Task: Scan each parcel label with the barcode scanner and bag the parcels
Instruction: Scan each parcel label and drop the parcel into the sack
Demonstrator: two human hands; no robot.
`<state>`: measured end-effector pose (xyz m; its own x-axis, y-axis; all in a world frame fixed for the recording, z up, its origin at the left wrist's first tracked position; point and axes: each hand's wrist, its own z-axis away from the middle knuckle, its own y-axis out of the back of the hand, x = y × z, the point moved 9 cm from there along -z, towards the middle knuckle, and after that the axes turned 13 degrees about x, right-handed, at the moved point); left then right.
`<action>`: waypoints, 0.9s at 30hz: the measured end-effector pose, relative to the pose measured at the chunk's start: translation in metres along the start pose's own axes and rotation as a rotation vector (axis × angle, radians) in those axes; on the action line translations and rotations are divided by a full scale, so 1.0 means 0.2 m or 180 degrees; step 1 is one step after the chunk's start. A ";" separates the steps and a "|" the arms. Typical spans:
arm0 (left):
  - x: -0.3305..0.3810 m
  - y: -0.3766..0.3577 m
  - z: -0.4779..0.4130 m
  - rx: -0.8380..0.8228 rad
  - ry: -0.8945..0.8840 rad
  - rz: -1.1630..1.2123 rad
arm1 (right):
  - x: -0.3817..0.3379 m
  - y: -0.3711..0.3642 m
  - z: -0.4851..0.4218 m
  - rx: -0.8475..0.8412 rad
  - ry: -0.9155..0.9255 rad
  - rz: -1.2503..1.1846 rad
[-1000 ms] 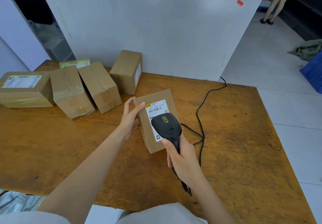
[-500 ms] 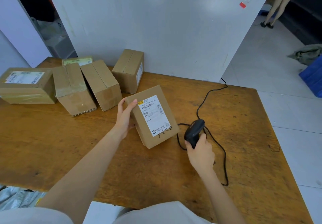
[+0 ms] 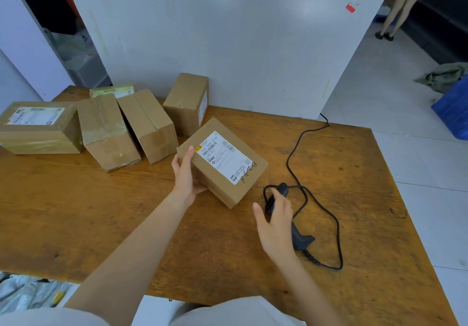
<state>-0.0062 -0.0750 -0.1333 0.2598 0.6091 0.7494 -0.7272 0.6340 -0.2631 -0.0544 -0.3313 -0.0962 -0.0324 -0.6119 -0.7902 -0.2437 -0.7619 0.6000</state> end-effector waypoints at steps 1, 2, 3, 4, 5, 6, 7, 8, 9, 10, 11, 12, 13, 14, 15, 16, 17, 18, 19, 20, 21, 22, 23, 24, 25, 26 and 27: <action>-0.02 -0.01 0.01 0.0017 0.0034 0.0051 | -0.04 -0.04 0.03 -0.0167 -0.0085 -0.0345; -0.04 -0.03 0.02 0.0019 0.0054 0.0066 | -0.09 -0.07 0.04 -0.0270 -0.0140 -0.0568; -0.06 -0.04 0.04 -0.0005 0.0060 0.0046 | -0.13 -0.09 0.04 -0.0298 -0.0161 -0.0720; -0.08 -0.05 0.05 -0.0050 0.0061 0.0002 | -0.17 -0.11 0.03 -0.0268 -0.0171 -0.0816; -0.09 -0.05 0.07 -0.0099 0.0067 -0.0047 | -0.19 -0.11 0.02 -0.0193 -0.0193 -0.0873; -0.10 -0.05 0.08 -0.0128 0.0083 -0.0087 | -0.21 -0.11 0.00 -0.0076 -0.0224 -0.0905; -0.10 -0.03 0.08 -0.0124 0.0105 -0.0115 | -0.22 -0.10 -0.02 0.0051 -0.0266 -0.0927; -0.10 0.00 0.09 -0.0092 0.0125 -0.0145 | -0.22 -0.10 -0.03 0.0156 -0.0311 -0.0944; -0.09 0.03 0.09 -0.0048 0.0135 -0.0189 | -0.22 -0.10 -0.04 0.0223 -0.0354 -0.0961; -0.08 0.06 0.08 0.0003 0.0135 -0.0251 | -0.23 -0.10 -0.05 0.0264 -0.0397 -0.0977; -0.07 0.10 0.08 0.0067 0.0129 -0.0328 | -0.24 -0.11 -0.06 0.0300 -0.0440 -0.0985; -0.07 0.15 0.08 0.0146 0.0118 -0.0403 | -0.25 -0.12 -0.07 0.0349 -0.0469 -0.0980; -0.06 0.20 0.09 0.0222 0.0101 -0.0468 | -0.26 -0.13 -0.07 0.0416 -0.0478 -0.0961; -0.04 0.25 0.10 0.0272 0.0076 -0.0511 | -0.29 -0.13 -0.07 0.0490 -0.0465 -0.0943; -0.03 0.30 0.12 0.0298 0.0058 -0.0526 | -0.32 -0.15 -0.06 0.0540 -0.0438 -0.0948; -0.01 0.37 0.15 0.0318 0.0056 -0.0513 | -0.37 -0.17 -0.05 0.0557 -0.0399 -0.0986; 0.02 0.44 0.18 0.0355 0.0065 -0.0485 | -0.41 -0.20 -0.03 0.0539 -0.0353 -0.1043; 0.04 0.53 0.20 0.0423 0.0072 -0.0444 | -0.47 -0.23 0.00 0.0490 -0.0292 -0.1105; 0.07 0.63 0.22 0.0508 0.0066 -0.0381 | -0.54 -0.28 0.05 0.0412 -0.0222 -0.1181; 0.09 0.74 0.24 0.0596 0.0050 -0.0294 | -0.61 -0.33 0.10 0.0301 -0.0154 -0.1288; 0.13 0.85 0.26 0.0677 0.0026 -0.0198 | -0.68 -0.40 0.16 0.0156 -0.0101 -0.1429; 0.17 0.97 0.28 0.0750 -0.0001 -0.0101 | -0.76 -0.47 0.23 -0.0013 -0.0062 -0.1579; 0.21 1.09 0.30 0.0821 -0.0028 -0.0002 | -0.83 -0.55 0.31 -0.0203 -0.0040 -0.1716; 0.26 1.22 0.33 0.0884 -0.0066 0.0090 | -0.91 -0.63 0.39 -0.0403 -0.0016 -0.1819; 0.30 1.35 0.36 0.0933 -0.0116 0.0160 | -0.99 -0.71 0.49 -0.0601 0.0011 -0.1880; 0.34 1.48 0.40 0.0975 -0.0165 0.0221 | -1.06 -0.80 0.59 -0.0795 0.0039 -0.1910; 0.38 1.63 0.44 0.1030 -0.0211 0.0293 | -1.14 -0.89 0.71 -0.0978 0.0058 -0.1934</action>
<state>-0.2798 0.1363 -0.1091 0.1495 0.6177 0.7720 -0.9123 0.3873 -0.1332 -0.1409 -0.0266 -0.0403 0.0402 -0.0577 -0.9975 0.0730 -0.9955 0.0605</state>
